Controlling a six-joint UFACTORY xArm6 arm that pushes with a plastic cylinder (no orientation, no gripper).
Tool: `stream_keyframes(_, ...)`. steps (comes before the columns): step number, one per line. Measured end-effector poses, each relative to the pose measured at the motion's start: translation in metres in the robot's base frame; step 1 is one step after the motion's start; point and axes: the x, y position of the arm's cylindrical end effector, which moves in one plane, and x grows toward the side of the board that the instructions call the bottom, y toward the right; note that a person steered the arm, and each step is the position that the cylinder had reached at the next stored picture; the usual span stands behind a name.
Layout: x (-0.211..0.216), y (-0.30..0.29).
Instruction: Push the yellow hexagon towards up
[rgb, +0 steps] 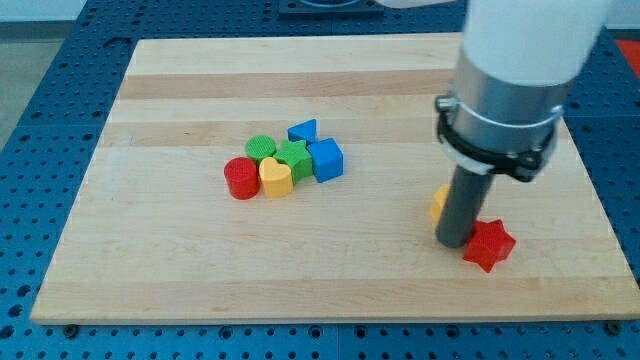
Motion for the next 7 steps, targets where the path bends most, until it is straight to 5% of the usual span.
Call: stream_keyframes(7, -0.102, -0.037)
